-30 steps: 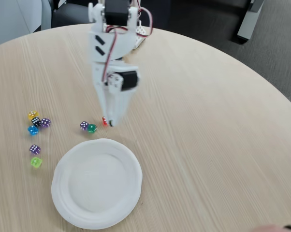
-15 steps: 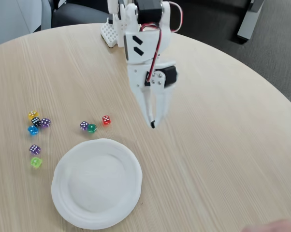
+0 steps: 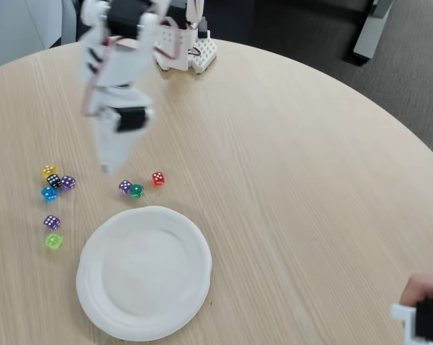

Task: Pick a purple dice and put it in the plate.

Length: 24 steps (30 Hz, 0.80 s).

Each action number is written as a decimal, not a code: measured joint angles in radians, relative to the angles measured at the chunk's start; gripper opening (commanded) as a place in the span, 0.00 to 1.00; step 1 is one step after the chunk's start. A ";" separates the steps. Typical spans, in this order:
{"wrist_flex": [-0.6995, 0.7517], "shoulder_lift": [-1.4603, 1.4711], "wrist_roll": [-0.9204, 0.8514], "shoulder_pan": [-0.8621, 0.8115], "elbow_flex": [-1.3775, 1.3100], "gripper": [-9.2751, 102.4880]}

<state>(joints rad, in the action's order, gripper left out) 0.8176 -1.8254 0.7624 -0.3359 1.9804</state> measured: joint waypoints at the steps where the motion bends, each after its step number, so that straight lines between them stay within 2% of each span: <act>1: 0.000 0.000 -0.012 -0.021 0.000 0.09; 10: 0.000 0.095 -0.048 -0.155 0.000 0.09; 24: -0.003 0.239 -0.069 -0.167 0.000 0.11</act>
<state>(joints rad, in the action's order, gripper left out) 0.8145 -1.5861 0.6934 -0.5031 1.9804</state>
